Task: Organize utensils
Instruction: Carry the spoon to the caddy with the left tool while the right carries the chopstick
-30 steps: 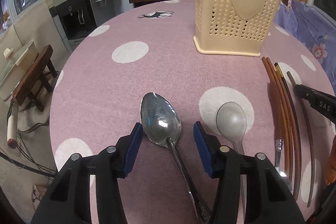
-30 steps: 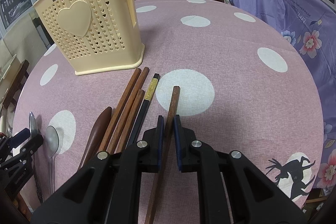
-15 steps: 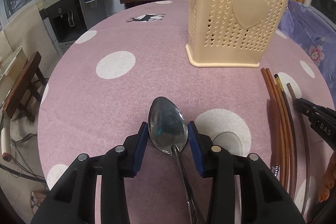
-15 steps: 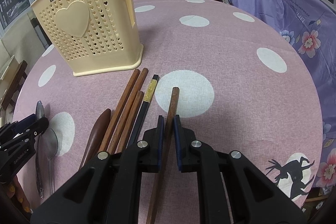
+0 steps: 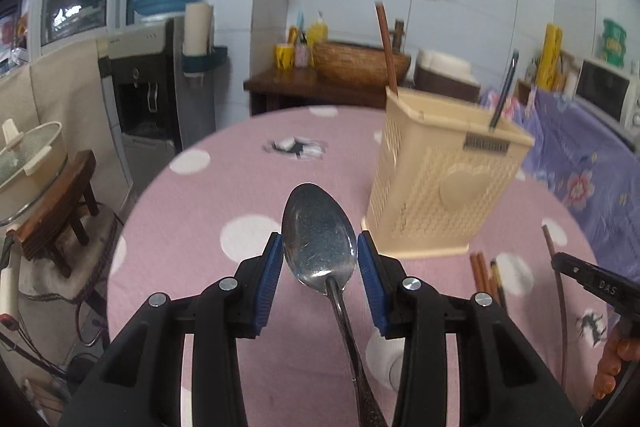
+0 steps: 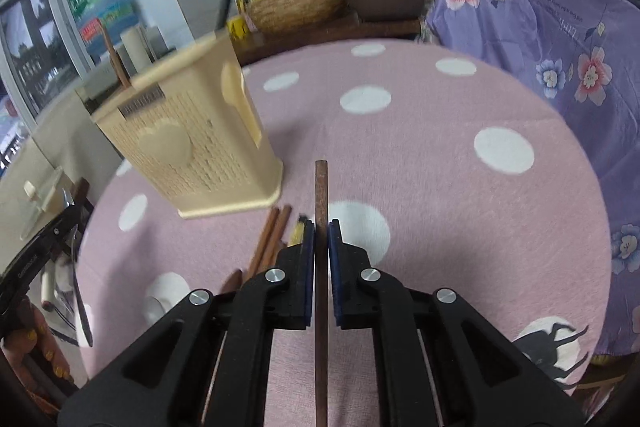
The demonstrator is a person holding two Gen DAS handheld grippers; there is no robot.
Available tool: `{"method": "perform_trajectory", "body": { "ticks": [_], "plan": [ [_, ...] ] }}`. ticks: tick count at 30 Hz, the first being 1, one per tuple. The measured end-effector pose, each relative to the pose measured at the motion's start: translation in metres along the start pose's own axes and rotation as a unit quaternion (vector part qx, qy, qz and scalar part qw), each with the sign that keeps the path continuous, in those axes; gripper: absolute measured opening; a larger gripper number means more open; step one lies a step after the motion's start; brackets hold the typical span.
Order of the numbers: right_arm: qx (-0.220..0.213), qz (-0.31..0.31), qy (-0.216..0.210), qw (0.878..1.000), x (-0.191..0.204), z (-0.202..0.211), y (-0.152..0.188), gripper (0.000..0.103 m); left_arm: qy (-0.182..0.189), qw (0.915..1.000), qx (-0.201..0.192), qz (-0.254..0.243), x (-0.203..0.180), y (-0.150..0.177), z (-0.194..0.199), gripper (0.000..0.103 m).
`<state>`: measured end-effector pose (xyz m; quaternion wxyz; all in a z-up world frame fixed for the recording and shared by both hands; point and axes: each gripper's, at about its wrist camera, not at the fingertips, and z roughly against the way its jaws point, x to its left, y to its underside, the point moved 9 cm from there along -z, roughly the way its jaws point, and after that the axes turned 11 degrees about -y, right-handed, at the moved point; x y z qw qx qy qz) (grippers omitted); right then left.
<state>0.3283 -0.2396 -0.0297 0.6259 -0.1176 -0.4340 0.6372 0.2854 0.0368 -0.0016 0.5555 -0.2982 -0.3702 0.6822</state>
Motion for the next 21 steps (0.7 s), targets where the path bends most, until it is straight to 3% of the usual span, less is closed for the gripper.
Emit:
{"method": "perform_trajectory", "body": {
  "ticks": [3, 7, 21],
  "plan": [
    [-0.028, 0.005, -0.014, 0.999, 0.006, 0.017, -0.016, 0.008, 0.005, 0.9996, -0.029, -0.003, -0.002, -0.015, 0.006, 0.039],
    [-0.038, 0.011, -0.012, 0.999, 0.009, 0.024, -0.022, 0.008, 0.021, 0.9997, -0.011, 0.003, -0.008, -0.010, -0.001, 0.039],
    [-0.061, 0.014, -0.008, 0.998, 0.012, 0.046, -0.025, 0.008, 0.011, 0.9999, 0.002, 0.001, 0.003, 0.009, -0.022, 0.039]
  ]
}}
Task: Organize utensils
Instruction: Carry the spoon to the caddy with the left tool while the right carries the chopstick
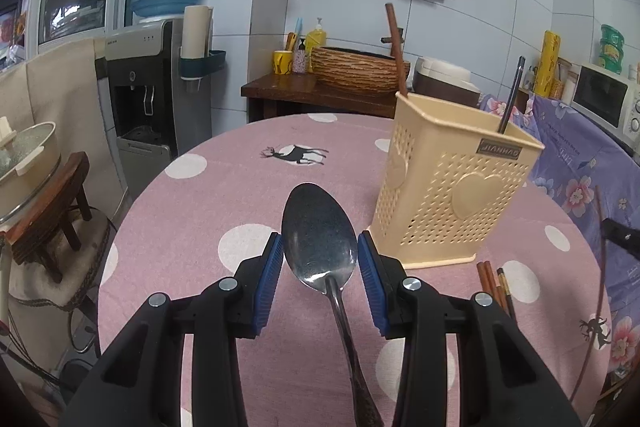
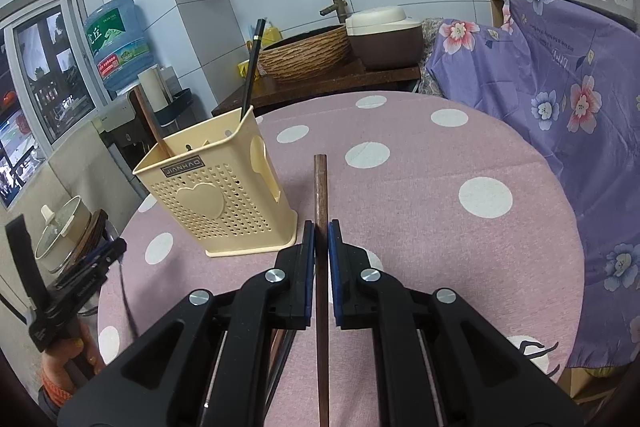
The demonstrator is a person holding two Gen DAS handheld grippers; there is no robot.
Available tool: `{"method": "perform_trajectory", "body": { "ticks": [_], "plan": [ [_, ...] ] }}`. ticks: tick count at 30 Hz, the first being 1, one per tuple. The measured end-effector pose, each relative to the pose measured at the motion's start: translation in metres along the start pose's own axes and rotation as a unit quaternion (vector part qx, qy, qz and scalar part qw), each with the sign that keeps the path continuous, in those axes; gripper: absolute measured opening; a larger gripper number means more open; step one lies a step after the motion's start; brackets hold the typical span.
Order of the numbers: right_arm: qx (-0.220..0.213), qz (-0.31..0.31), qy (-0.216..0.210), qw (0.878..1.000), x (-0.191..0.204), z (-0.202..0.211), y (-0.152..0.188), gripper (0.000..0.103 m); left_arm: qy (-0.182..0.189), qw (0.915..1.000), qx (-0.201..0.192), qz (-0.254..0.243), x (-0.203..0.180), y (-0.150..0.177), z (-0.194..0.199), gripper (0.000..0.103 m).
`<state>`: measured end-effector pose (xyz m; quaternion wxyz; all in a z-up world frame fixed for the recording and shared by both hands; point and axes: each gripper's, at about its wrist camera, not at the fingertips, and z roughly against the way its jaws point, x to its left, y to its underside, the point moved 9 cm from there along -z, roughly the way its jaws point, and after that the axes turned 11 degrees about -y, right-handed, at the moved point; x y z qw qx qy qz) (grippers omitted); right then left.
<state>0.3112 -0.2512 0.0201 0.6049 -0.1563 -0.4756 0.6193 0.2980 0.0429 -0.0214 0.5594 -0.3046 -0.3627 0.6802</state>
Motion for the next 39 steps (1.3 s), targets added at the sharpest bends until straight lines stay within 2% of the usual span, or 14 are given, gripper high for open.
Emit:
{"method": "perform_trajectory", "body": {
  "ticks": [8, 19, 24, 27, 30, 33, 39],
  "plan": [
    [-0.010, 0.004, 0.006, 1.000, 0.002, 0.009, -0.004, 0.008, -0.001, 1.0000, 0.007, 0.005, 0.005, 0.007, -0.004, 0.039],
    [-0.022, 0.014, -0.008, 1.000, 0.012, 0.020, -0.017, 0.008, 0.009, 0.9989, -0.046, 0.009, 0.006, -0.024, 0.032, 0.038],
    [-0.021, 0.016, -0.018, 0.999, 0.015, 0.024, -0.021, 0.008, 0.028, 0.9988, -0.038, 0.011, 0.002, -0.026, 0.031, 0.038],
    [-0.030, 0.019, -0.029, 0.999, 0.020, 0.032, -0.034, 0.008, 0.045, 0.9979, -0.040, 0.023, 0.002, -0.039, 0.037, 0.038],
    [-0.047, 0.035, -0.039, 0.998, 0.033, 0.041, -0.057, 0.008, 0.067, 0.9957, -0.057, 0.030, -0.002, -0.067, 0.050, 0.038],
    [-0.071, 0.057, -0.051, 0.995, 0.054, 0.050, -0.091, 0.008, 0.087, 0.9917, -0.089, 0.035, -0.010, -0.107, 0.068, 0.038],
    [-0.140, 0.112, -0.063, 0.982, 0.111, 0.071, -0.188, 0.008, 0.098, 0.9802, -0.169, 0.029, -0.039, -0.196, 0.099, 0.038]
  ]
}}
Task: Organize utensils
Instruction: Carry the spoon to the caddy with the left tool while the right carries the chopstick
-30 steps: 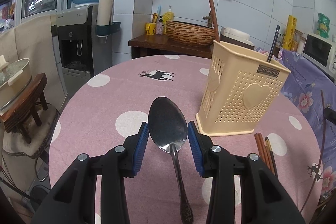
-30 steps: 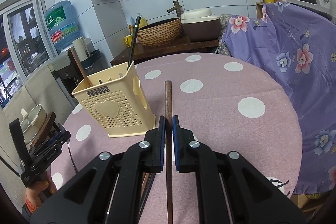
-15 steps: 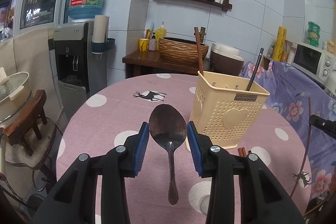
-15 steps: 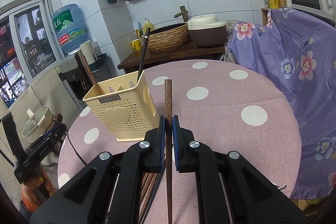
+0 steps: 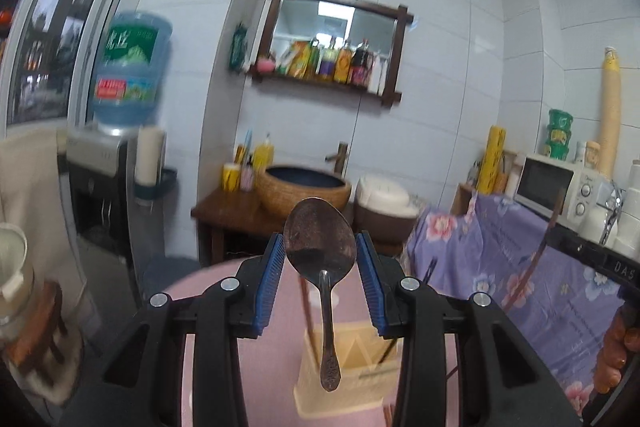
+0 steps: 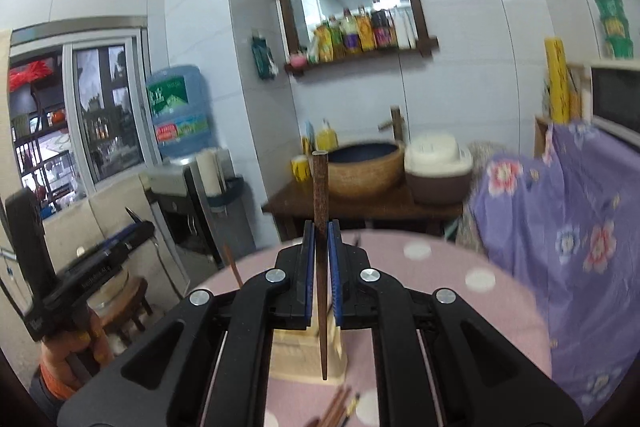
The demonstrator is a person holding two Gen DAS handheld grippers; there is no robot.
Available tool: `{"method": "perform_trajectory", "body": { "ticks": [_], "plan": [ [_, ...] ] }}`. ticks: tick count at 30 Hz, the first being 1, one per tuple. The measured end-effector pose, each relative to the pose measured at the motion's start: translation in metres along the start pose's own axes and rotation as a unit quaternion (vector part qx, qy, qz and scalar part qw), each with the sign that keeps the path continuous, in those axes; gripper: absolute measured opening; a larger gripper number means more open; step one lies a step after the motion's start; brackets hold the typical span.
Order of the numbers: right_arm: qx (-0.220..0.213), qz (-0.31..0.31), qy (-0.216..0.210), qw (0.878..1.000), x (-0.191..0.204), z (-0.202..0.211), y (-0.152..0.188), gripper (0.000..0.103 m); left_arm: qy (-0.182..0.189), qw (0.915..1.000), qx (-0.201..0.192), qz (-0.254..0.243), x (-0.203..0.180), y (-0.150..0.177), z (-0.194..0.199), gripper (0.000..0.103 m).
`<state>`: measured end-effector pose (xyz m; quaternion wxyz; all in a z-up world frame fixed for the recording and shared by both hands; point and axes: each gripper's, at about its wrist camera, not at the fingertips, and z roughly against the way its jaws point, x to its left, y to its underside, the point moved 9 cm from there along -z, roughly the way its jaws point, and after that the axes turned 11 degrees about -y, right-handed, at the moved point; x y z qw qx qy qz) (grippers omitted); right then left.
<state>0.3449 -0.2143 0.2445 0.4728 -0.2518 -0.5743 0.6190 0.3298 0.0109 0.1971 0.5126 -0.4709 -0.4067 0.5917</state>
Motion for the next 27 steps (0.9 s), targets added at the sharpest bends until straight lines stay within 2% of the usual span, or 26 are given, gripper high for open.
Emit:
{"method": "perform_trajectory", "body": {
  "ticks": [3, 6, 8, 12, 18, 23, 27],
  "plan": [
    [-0.025, -0.003, -0.003, 1.000, 0.006, -0.015, -0.036, 0.008, -0.003, 0.9999, -0.013, 0.000, -0.016, -0.017, -0.019, 0.038],
    [-0.029, -0.003, 0.008, 1.000, 0.005, -0.034, -0.040, 0.008, -0.011, 0.9998, -0.010, -0.011, -0.028, -0.009, -0.042, 0.038],
    [-0.016, -0.011, 0.012, 1.000, 0.000, -0.049, -0.027, 0.008, -0.014, 0.9997, 0.002, -0.020, -0.033, 0.007, -0.055, 0.038],
    [0.017, -0.028, 0.016, 0.999, -0.011, -0.070, 0.020, 0.008, -0.019, 0.9988, 0.034, -0.028, -0.031, 0.051, -0.071, 0.038],
    [0.055, -0.049, 0.017, 0.997, -0.021, -0.089, 0.072, 0.008, -0.023, 0.9966, 0.071, -0.035, -0.027, 0.097, -0.080, 0.038],
    [0.078, -0.063, 0.018, 0.995, -0.029, -0.100, 0.098, 0.008, -0.027, 0.9942, 0.087, -0.057, -0.029, 0.122, -0.083, 0.038],
    [0.085, -0.070, 0.021, 0.994, -0.034, -0.103, 0.107, 0.007, -0.024, 0.9924, 0.104, -0.060, -0.029, 0.135, -0.087, 0.038]
  ]
}}
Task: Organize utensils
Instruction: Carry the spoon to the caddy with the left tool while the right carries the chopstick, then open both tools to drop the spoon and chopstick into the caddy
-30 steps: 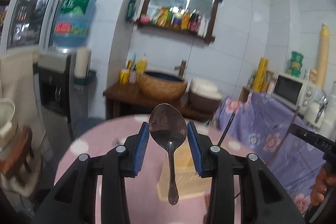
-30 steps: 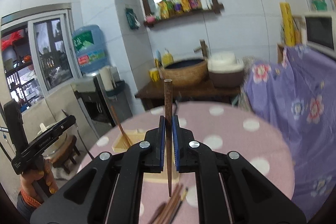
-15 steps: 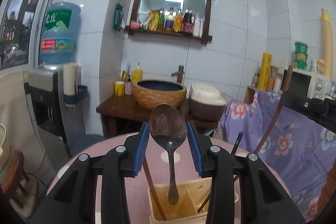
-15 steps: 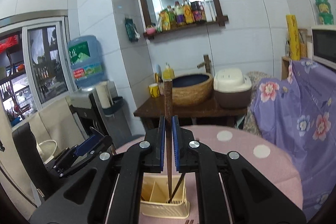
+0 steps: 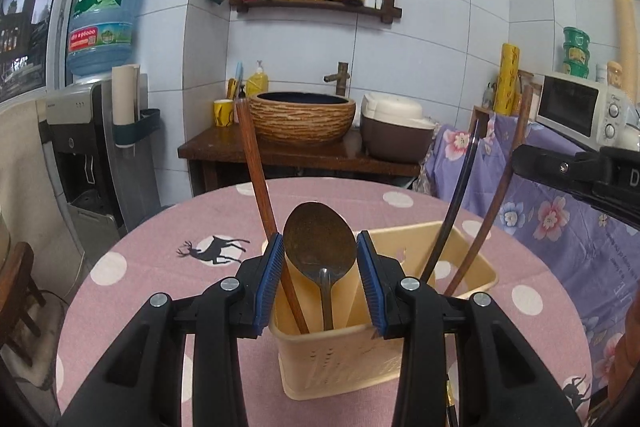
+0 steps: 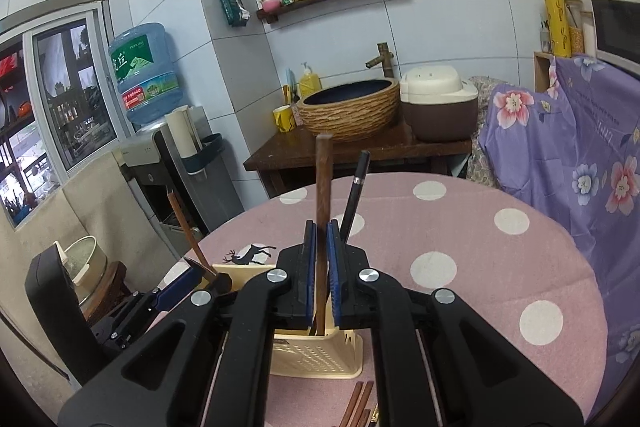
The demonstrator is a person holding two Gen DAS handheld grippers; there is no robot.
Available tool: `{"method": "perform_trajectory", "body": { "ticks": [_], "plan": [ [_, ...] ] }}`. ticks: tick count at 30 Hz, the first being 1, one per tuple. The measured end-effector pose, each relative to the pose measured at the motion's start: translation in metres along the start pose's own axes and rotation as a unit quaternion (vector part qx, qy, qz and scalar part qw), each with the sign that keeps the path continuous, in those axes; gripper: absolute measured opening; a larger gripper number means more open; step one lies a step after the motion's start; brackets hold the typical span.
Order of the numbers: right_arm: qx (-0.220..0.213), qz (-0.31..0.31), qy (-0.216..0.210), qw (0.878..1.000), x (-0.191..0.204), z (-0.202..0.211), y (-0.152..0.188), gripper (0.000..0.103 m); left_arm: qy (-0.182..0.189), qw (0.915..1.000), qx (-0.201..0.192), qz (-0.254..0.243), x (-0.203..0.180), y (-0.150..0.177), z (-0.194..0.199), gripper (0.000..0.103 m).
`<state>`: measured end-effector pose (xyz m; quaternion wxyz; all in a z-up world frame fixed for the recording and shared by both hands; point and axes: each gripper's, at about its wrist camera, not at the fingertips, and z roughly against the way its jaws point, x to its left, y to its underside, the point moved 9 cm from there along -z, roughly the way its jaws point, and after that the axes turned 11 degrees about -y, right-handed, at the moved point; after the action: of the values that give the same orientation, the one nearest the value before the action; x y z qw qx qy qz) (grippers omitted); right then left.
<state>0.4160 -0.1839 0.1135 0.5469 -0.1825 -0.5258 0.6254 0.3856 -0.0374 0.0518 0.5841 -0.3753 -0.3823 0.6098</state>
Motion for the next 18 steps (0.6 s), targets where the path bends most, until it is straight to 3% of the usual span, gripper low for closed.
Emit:
{"method": "perform_trajectory", "body": {
  "ticks": [5, 9, 12, 13, 18],
  "plan": [
    [-0.014, 0.017, 0.006, 1.000, 0.002, 0.006, -0.002, 0.007, 0.006, 0.9999, 0.002, -0.008, -0.003, 0.002, 0.003, 0.039],
    [-0.019, 0.025, 0.009, 0.999, 0.004, 0.018, 0.002, 0.009, 0.012, 0.9999, -0.012, -0.003, -0.001, 0.000, 0.019, 0.063],
    [-0.016, 0.024, 0.015, 0.999, -0.002, 0.029, 0.014, 0.034, 0.011, 0.9996, -0.026, 0.009, 0.008, 0.003, 0.040, 0.068],
    [-0.011, 0.022, 0.023, 0.999, -0.006, 0.033, 0.023, 0.047, 0.008, 0.9996, -0.026, 0.010, 0.010, 0.005, 0.045, 0.070],
    [0.072, 0.021, 0.079, 0.994, -0.032, 0.039, 0.094, 0.049, -0.026, 0.9996, 0.004, -0.006, 0.029, 0.046, 0.060, 0.071]
  ]
}}
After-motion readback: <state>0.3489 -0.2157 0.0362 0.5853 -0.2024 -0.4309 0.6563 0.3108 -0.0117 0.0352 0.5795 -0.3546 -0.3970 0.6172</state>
